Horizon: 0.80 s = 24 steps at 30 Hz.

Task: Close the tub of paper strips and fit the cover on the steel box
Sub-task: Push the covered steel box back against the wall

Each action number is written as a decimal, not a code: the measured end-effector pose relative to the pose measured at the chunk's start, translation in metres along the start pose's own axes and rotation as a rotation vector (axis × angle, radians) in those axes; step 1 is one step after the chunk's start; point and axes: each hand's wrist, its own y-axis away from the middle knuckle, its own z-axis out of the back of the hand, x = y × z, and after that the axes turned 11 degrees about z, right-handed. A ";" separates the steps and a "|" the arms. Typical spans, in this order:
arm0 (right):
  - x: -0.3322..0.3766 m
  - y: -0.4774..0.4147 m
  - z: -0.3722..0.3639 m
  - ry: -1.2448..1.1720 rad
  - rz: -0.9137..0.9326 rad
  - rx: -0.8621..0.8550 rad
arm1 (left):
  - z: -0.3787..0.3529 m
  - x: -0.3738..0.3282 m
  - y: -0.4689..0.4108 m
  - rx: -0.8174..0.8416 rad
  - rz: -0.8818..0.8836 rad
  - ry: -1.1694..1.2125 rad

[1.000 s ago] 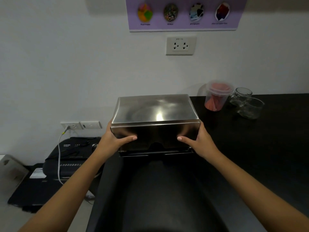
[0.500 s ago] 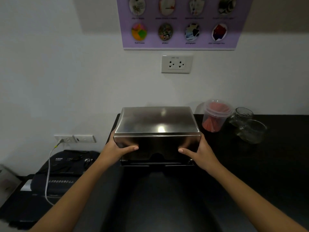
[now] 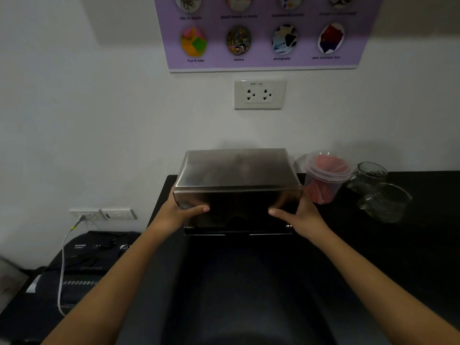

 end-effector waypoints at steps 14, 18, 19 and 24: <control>-0.009 -0.034 0.003 0.026 0.023 0.036 | -0.003 -0.005 -0.038 0.027 -0.087 0.086; -0.009 -0.041 0.005 0.055 0.015 0.038 | -0.004 -0.005 -0.045 0.018 -0.108 0.117; -0.010 -0.042 0.005 0.062 0.016 0.039 | -0.004 -0.006 -0.047 0.025 -0.109 0.118; -0.013 -0.050 0.004 0.079 0.014 0.054 | -0.003 -0.009 -0.056 0.041 -0.103 0.118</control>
